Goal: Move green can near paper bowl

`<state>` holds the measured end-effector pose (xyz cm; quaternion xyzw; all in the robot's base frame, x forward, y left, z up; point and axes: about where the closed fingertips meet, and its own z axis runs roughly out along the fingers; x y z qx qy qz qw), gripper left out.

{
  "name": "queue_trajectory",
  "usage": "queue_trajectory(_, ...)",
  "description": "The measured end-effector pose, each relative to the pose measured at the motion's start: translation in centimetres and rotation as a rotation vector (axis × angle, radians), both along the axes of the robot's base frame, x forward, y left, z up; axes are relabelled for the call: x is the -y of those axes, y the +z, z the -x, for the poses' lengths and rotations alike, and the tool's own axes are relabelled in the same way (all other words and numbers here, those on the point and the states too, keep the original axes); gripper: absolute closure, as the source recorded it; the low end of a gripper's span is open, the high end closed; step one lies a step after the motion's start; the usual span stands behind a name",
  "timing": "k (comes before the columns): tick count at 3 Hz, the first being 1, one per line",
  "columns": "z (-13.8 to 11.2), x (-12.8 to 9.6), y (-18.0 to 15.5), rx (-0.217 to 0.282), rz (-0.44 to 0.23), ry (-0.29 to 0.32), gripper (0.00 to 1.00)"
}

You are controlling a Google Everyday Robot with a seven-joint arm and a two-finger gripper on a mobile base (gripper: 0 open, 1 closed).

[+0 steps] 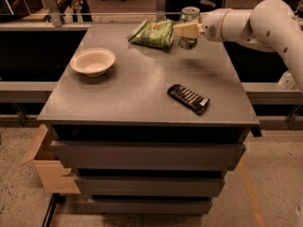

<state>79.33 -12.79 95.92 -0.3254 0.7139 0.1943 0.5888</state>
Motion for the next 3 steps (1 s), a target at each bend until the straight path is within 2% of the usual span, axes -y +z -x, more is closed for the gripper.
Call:
queue_trajectory(1,1.9,-5.1,0.1,-0.028,-0.040,0.171,1.00)
queue_trajectory(2,3.9,-8.5,-0.3,-0.077,-0.087,0.280,1.00)
queue_trajectory(3,5.6,-11.1,-1.8,-0.108,-0.060,0.315,1.00)
